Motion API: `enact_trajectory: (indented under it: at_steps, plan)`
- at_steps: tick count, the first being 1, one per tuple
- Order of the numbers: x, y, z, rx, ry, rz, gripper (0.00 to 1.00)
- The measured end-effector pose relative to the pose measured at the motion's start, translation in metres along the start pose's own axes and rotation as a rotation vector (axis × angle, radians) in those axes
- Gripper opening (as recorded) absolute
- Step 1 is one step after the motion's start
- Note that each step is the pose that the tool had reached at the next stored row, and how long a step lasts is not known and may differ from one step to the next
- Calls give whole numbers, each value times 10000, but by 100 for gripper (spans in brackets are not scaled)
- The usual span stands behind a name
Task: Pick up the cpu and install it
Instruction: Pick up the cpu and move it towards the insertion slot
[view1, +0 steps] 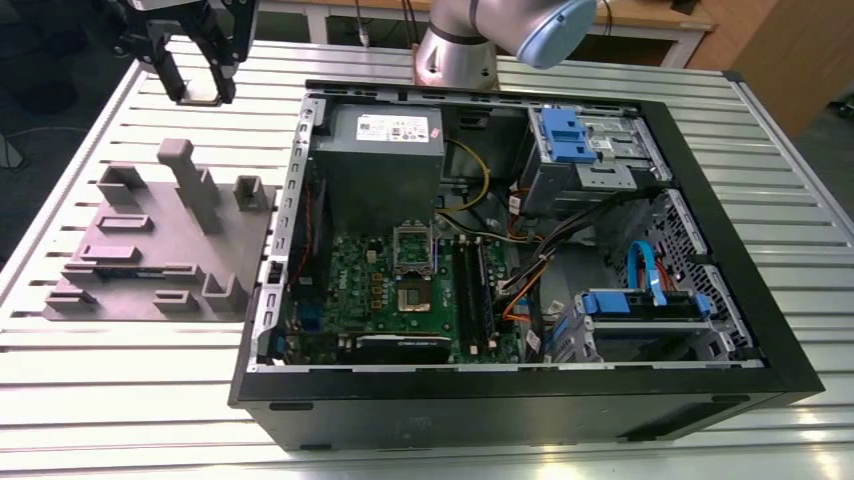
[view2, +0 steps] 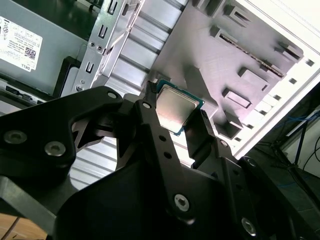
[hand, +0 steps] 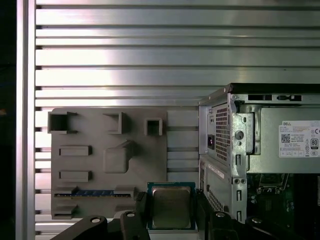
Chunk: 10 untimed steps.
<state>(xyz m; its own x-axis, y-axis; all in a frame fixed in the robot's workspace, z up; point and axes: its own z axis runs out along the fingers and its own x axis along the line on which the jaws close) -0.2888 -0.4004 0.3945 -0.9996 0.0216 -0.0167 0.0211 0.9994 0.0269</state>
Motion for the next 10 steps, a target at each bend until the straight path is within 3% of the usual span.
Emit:
enact_trajectory:
  at_steps: [10]
  plan:
    - [-67,1,1,0,0,0,47]
